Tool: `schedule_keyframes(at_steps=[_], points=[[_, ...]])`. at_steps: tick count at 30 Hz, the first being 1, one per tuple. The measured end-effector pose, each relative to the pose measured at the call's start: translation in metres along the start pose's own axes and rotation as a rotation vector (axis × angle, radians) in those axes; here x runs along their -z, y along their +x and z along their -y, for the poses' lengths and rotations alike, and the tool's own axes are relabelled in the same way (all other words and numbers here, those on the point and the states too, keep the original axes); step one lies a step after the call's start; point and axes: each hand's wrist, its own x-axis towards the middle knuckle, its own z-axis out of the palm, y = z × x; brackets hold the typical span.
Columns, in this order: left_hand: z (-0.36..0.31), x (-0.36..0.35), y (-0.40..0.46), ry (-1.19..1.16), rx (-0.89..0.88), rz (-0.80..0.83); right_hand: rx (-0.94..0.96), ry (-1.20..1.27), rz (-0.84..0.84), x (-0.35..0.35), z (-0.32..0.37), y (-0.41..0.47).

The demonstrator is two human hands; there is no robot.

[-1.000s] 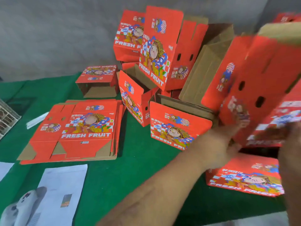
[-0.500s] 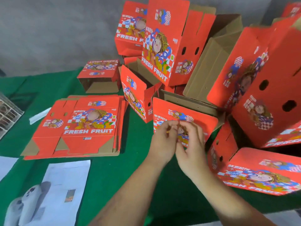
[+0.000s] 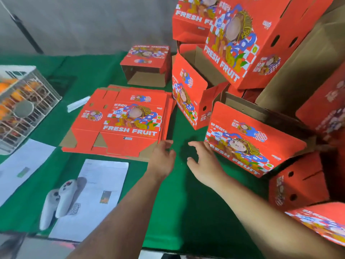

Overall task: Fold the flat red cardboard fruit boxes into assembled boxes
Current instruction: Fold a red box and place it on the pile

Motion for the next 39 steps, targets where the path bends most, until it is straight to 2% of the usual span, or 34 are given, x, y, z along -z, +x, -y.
schedule_keyframes(at_steps=[5,9,13,14,16,18,19,21,23,28,31,35,37,39], points=[[0.026,0.015,0.012,-0.017,0.082,0.049,-0.083,0.062,0.166,-0.043,0.013,0.02],[0.042,0.026,0.03,-0.163,0.214,0.034,-0.129,0.09,0.312,-0.072,0.032,0.052],[0.055,0.034,0.053,-0.091,0.15,0.057,-0.22,0.263,0.298,-0.093,0.044,0.088],[0.061,0.037,0.061,0.014,0.119,0.058,-0.277,0.312,0.28,-0.098,0.045,0.095],[0.078,0.043,0.075,0.443,0.055,0.097,-0.445,0.413,0.245,-0.106,0.05,0.104],[0.098,0.049,0.081,0.832,0.001,0.236,-0.607,0.52,0.229,-0.11,0.055,0.108],[0.107,0.052,0.081,0.954,-0.058,0.301,-0.654,0.573,0.22,-0.112,0.057,0.107],[0.123,0.053,0.084,1.053,-0.204,0.282,-0.698,0.655,0.189,-0.114,0.056,0.106],[0.131,0.058,0.09,1.036,-0.307,0.212,-0.734,0.701,0.172,-0.116,0.055,0.102],[0.125,0.062,0.093,0.924,-0.484,0.275,-0.804,0.735,0.169,-0.104,0.045,0.097],[0.097,0.056,0.082,0.77,-0.644,0.155,-0.787,0.756,0.17,-0.093,0.041,0.093],[0.064,0.035,0.05,0.507,-0.61,0.152,-0.81,1.025,0.05,-0.074,0.034,0.082],[0.053,0.028,0.037,0.42,-0.582,0.088,-0.756,1.121,0.028,-0.057,0.027,0.069],[0.043,0.025,0.028,0.399,-0.611,0.031,-0.659,1.106,0.02,-0.039,0.02,0.053]])
